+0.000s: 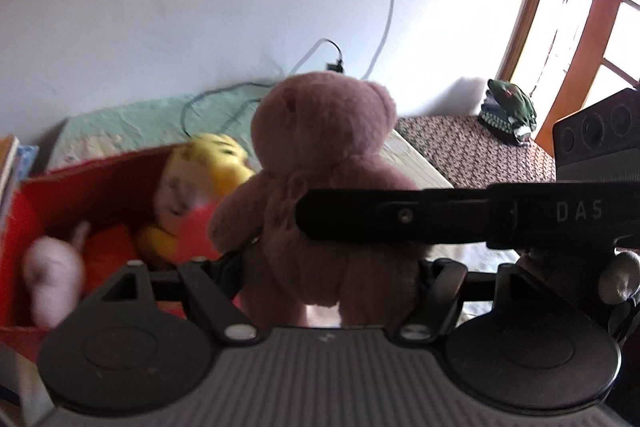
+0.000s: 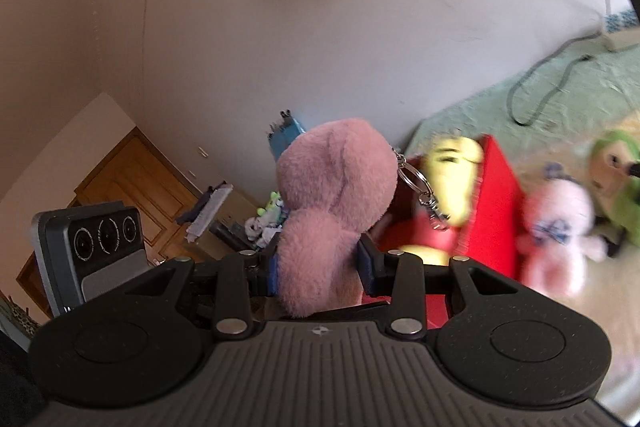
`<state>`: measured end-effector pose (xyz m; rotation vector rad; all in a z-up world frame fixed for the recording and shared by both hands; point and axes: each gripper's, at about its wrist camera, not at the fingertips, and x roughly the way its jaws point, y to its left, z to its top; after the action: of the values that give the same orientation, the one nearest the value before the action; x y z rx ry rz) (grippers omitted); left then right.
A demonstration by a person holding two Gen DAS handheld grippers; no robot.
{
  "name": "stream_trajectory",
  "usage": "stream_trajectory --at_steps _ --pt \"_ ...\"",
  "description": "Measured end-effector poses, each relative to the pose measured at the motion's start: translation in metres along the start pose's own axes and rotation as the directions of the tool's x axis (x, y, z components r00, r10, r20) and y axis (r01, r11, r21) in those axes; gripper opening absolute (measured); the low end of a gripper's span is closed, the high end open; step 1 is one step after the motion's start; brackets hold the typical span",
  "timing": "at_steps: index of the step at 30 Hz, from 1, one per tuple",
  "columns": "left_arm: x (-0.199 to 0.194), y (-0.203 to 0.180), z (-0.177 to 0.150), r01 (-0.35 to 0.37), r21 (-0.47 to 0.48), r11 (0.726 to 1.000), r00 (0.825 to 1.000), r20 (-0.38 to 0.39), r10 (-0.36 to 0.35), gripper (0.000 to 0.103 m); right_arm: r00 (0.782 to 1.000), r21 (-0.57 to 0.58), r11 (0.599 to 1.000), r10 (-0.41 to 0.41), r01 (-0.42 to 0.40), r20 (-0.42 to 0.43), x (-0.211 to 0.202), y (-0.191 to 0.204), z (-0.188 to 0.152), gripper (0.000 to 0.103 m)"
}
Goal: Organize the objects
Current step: 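Carry the teddy bear in the right tool over the red box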
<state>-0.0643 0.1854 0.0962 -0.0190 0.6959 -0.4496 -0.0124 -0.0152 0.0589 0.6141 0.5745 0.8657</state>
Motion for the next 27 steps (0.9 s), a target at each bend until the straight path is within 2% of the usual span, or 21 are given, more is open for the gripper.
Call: stream_trajectory --at_steps 6,11,16,21,27 --pt "-0.017 0.042 0.006 -0.028 0.011 1.0 0.999 0.039 0.027 0.073 1.0 -0.044 0.999 0.004 -0.003 0.026 0.043 0.022 0.007 0.039" --pt "-0.014 0.075 0.013 -0.038 -0.011 0.999 0.998 0.046 0.039 0.073 0.999 -0.077 0.996 -0.031 0.034 0.037 0.076 0.035 0.011 0.039" --pt "0.004 0.11 0.014 -0.034 -0.064 0.997 0.999 0.013 0.035 0.073 0.994 -0.105 0.988 -0.109 0.109 0.008 0.106 0.034 0.015 0.039" --pt "0.03 0.129 0.006 -0.05 -0.089 0.995 0.998 -0.039 0.047 0.073 0.984 -0.108 0.98 -0.173 0.168 -0.037 0.127 0.019 0.013 0.039" --pt "0.057 0.142 -0.005 -0.052 -0.103 0.993 0.993 -0.111 0.041 0.072 0.954 -0.103 0.956 -0.284 0.273 -0.101 0.146 0.005 0.009 0.039"
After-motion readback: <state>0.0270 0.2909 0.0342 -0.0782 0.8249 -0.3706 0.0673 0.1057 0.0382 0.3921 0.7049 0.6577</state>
